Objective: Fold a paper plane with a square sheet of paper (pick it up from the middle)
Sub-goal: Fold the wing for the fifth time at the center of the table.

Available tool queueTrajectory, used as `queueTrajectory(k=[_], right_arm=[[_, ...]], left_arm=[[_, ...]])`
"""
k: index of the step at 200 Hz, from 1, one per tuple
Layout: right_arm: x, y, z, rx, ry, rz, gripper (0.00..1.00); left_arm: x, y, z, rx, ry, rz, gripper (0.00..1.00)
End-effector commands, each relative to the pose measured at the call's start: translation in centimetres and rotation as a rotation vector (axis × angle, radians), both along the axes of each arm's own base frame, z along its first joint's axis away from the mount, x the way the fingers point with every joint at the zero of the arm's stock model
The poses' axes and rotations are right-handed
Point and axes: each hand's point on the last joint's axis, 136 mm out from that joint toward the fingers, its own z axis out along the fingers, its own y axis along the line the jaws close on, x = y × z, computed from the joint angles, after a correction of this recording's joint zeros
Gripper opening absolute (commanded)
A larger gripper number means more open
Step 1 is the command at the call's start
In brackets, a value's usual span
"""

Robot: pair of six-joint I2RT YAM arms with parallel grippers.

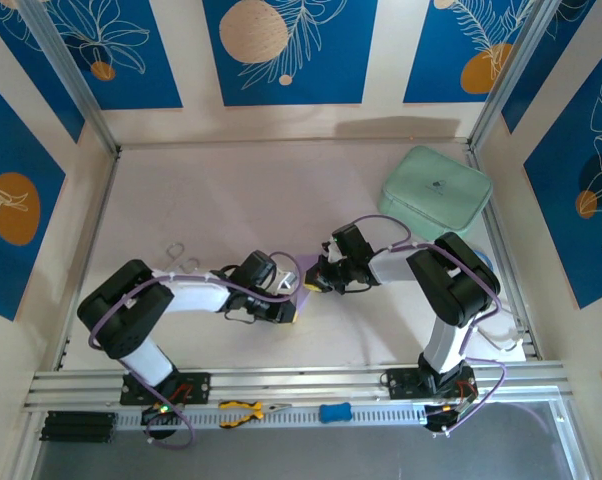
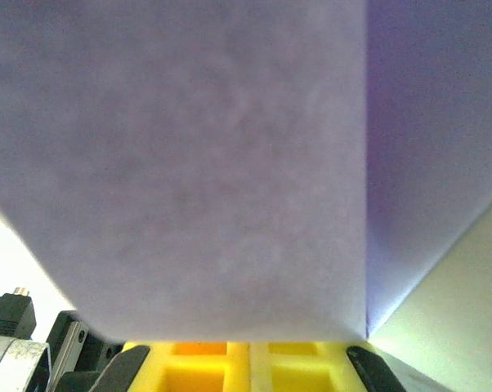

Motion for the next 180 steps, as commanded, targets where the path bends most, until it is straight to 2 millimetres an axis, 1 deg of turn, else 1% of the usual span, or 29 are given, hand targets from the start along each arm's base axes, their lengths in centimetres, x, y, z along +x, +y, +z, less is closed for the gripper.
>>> queueTrajectory(k=[1,24,41,51,70,89,125,147,156,180], right_arm=[[-2.3,-3.8,-4.6,-0.197,0.128,-0.077,0.05],[-2.3,-3.8,-4.6,-0.195,0.128,-0.079,0.05],[-2.3,-3.8,-4.6,-0.196,0.129,-0.083,0.05],[-2.3,-3.8,-4.6,-0.195,0.13,-0.084,0.05],[-2.3,-3.8,-4.7,-0.194,0.132,-0.087,0.05],[-2.3,-3.8,-4.7,-0.194,0.132,-0.086,0.05],[-2.4,-3.9,-4.8,-0.196,0.136,-0.089,0.05],[-2.3,-3.8,-4.7,-0.194,0.138,-0.09,0.05],[-2.3,-3.8,-4.7,-0.195,0.138,-0.09,0.05],[-2.3,-3.8,-4.7,-0.191,0.14,-0.091,0.05]], left_arm=[[-3.8,2.8,-2.4,0.126,0.132,-0.021,0.03],[-3.9,2.8,-2.1,0.115,0.125,-0.019,0.08],[-4.0,2.9,-2.0,0.109,0.127,-0.02,0.08],[-4.1,2.8,-2.1,0.106,0.13,-0.021,0.07],[-4.2,2.8,-2.2,0.104,0.141,-0.023,0.0],[-4.2,2.8,-2.1,0.101,0.143,-0.024,0.0],[-4.4,3.0,-2.1,0.111,0.146,-0.022,0.09],[-4.5,3.1,-2.1,0.113,0.146,-0.023,0.08],[-4.6,3.2,-2.0,0.114,0.147,-0.02,0.05],[-4.5,3.2,-1.4,0.1,0.135,-0.019,0.07]])
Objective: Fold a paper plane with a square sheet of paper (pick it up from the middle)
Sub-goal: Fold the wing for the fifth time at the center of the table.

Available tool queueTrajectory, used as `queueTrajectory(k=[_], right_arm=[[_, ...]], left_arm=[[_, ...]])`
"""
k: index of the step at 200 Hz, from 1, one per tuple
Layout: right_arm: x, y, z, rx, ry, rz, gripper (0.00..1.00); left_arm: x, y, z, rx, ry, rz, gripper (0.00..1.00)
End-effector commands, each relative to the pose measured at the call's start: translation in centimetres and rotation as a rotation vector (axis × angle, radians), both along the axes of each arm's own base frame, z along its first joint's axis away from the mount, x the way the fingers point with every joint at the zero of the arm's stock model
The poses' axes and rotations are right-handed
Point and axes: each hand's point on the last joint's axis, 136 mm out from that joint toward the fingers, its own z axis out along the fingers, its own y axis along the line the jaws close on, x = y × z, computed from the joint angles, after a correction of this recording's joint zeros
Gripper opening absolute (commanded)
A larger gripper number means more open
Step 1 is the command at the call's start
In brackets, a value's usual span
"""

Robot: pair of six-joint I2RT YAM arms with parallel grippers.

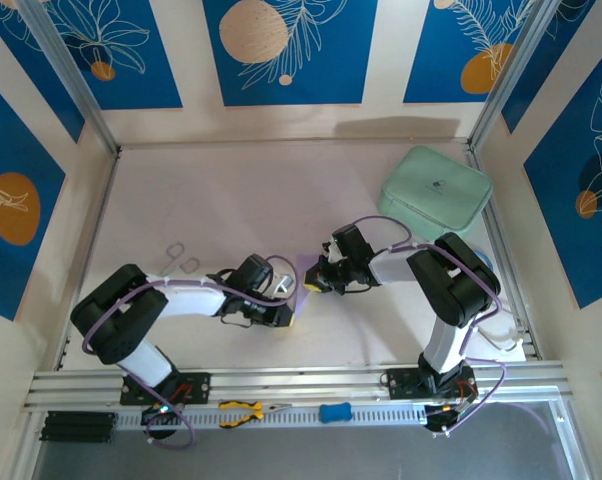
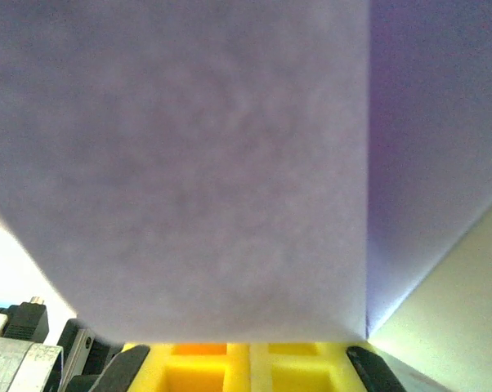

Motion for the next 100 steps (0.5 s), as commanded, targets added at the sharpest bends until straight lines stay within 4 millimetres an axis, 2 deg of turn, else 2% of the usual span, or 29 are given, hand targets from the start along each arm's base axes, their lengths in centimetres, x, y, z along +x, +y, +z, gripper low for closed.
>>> queueTrajectory(k=[1,37,74,100], right_arm=[[-2.3,-3.8,-4.7,-0.196,0.135,-0.077,0.05],[-2.3,-3.6,-4.6,-0.188,0.137,-0.084,0.05],[-2.3,-3.4,-4.3,-0.181,0.139,-0.091,0.05],[-2.4,-3.3,-4.4,-0.18,0.146,-0.096,0.05]], left_arm=[[-3.5,2.3,-1.3,0.086,0.114,-0.031,0.07],[-2.8,2.2,1.0,0.039,0.032,-0.014,0.08],[0.0,0.9,5.6,-0.058,-0.142,0.034,0.09],[2.1,-0.9,7.6,-0.129,-0.218,0.051,0.07]])
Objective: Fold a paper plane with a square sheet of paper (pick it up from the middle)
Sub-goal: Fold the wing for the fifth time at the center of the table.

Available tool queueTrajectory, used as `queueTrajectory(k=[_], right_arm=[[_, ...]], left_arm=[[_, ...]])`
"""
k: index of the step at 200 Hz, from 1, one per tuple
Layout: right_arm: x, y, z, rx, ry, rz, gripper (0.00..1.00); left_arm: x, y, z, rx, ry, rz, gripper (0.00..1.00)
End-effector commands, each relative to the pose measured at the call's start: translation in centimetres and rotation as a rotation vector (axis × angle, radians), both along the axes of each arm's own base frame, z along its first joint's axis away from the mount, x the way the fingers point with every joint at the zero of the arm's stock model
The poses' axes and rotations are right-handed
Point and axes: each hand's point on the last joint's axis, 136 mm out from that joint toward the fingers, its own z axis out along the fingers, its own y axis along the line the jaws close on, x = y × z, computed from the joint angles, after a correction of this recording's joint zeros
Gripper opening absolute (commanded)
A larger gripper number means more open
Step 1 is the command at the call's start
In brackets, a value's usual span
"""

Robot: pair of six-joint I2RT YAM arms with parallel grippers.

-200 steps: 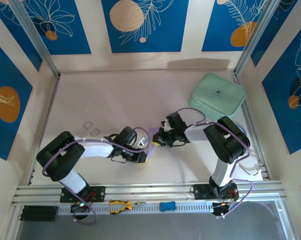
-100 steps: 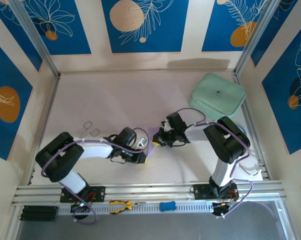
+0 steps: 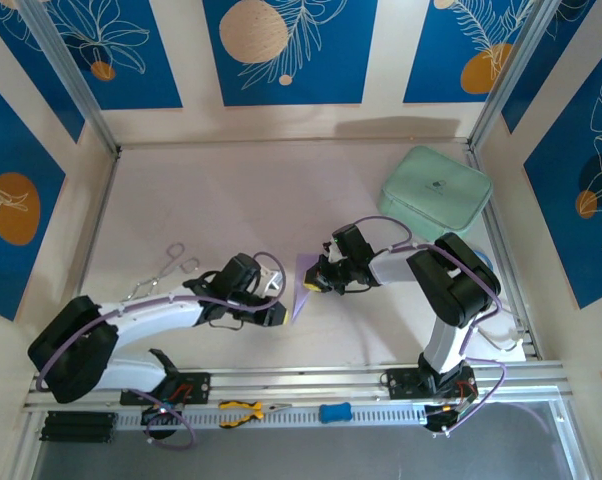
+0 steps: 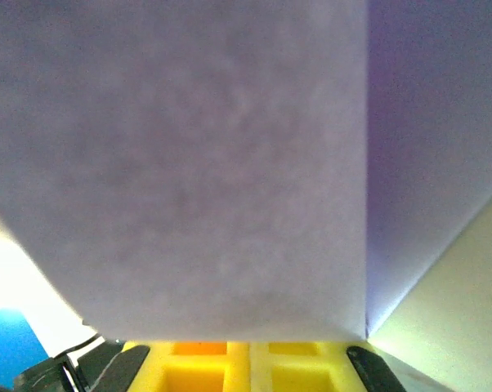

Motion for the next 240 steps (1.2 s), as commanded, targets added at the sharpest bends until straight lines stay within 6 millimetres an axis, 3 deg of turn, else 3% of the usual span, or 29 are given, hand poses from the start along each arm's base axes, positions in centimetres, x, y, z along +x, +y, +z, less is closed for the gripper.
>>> queueTrajectory(k=[1,29,102,147,240], right_arm=[[-2.5,-3.4,-4.4,-0.18,0.137,-0.074,0.05],[-2.5,-3.1,-4.4,-0.175,0.14,-0.078,0.05],[-2.7,-2.9,-4.6,-0.169,0.144,-0.082,0.05],[-2.7,-3.1,-4.5,-0.17,0.145,-0.085,0.05],[-2.6,-3.2,-4.5,-0.171,0.144,-0.09,0.05]], left_arm=[[2.3,-1.9,2.4,-0.064,-0.087,0.024,0.07],[3.9,-3.5,3.1,-0.109,-0.112,0.04,0.04],[6.3,-6.6,2.0,-0.149,-0.088,0.042,0.04],[6.9,-6.6,0.1,-0.077,-0.076,0.046,0.04],[6.2,-5.4,-4.6,0.014,-0.01,0.062,0.02]])
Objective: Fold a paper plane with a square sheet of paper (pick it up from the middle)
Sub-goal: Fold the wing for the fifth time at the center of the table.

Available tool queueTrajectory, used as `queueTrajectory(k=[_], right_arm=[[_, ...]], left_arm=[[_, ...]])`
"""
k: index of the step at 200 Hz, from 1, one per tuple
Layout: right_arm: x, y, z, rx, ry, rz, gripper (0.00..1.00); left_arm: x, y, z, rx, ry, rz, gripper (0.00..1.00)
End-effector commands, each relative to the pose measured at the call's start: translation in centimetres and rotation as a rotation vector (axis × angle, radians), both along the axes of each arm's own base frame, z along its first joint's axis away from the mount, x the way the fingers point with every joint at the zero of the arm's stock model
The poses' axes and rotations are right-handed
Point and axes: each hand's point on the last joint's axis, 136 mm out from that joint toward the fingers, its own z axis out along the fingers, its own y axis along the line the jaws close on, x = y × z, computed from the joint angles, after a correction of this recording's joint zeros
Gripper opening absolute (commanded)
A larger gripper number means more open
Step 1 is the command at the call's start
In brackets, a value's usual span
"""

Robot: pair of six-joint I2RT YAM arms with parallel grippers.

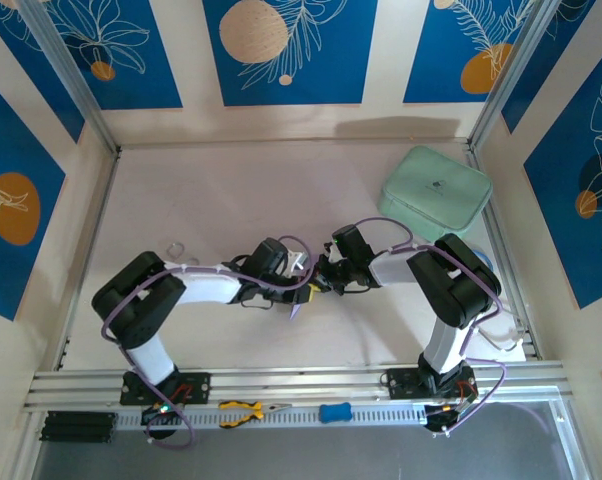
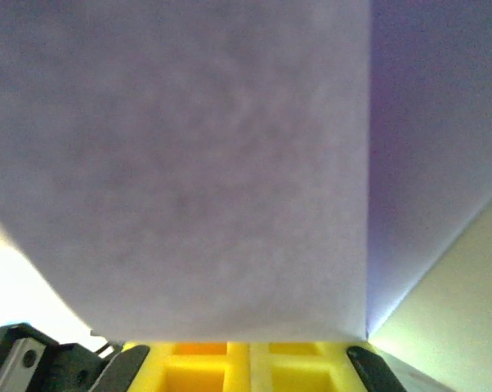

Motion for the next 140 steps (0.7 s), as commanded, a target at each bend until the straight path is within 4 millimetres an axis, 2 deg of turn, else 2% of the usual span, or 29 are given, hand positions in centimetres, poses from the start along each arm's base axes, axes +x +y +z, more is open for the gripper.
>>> queueTrajectory(k=[1,48,100,122,140], right_arm=[[-2.7,-3.3,-4.5,-0.171,0.138,-0.053,0.05],[-2.9,-3.7,-4.8,-0.181,0.144,-0.057,0.05],[-2.9,-4.2,-4.8,-0.194,0.144,-0.066,0.05],[-2.9,-4.2,-4.7,-0.194,0.14,-0.068,0.05],[-3.0,-4.2,-4.7,-0.194,0.141,-0.067,0.05]], left_arm=[[0.0,0.5,-1.5,0.038,0.003,0.01,0.02],[-2.1,2.9,-4.2,0.134,0.077,0.009,0.03],[-6.0,4.9,-4.2,0.139,0.163,-0.06,0.04],[-7.9,6.8,-5.3,0.195,0.216,-0.061,0.04],[-8.6,7.8,-5.3,0.22,0.222,-0.055,0.03]])
